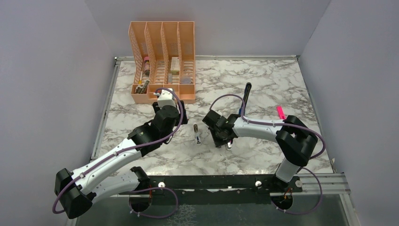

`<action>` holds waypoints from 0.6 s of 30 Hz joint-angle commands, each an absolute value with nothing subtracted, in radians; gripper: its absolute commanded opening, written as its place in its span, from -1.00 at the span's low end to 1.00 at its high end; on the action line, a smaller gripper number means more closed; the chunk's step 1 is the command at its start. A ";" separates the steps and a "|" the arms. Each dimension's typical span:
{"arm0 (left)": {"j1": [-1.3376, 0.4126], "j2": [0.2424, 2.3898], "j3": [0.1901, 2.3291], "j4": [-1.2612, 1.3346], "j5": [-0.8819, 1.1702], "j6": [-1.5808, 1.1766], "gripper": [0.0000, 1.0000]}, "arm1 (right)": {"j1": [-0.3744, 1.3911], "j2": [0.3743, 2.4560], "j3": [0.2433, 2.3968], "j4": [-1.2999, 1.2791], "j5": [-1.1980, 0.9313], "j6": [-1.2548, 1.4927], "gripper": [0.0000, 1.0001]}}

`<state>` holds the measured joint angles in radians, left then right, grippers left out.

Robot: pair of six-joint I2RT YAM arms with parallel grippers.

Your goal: Load the staples into the stapler

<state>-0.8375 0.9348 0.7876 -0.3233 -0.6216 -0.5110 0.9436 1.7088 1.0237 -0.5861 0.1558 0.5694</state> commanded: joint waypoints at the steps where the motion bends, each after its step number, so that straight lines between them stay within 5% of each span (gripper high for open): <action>1: -0.832 0.931 0.783 -0.313 -0.638 -0.515 0.43 | 0.951 1.709 1.006 -0.569 0.143 0.587 -0.47; 11: -0.832 0.936 0.787 -0.313 -0.638 -0.513 0.43 | 0.951 1.729 1.023 -0.554 0.167 0.599 -0.39; 18: -0.832 0.936 0.789 -0.313 -0.636 -0.512 0.43 | 0.952 1.728 1.026 -0.564 0.217 0.613 -0.55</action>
<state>-0.8375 0.9348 0.7876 -0.3233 -0.6216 -0.5117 0.9436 1.7092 1.0237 -0.5774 0.1623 0.5888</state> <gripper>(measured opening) 0.713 0.237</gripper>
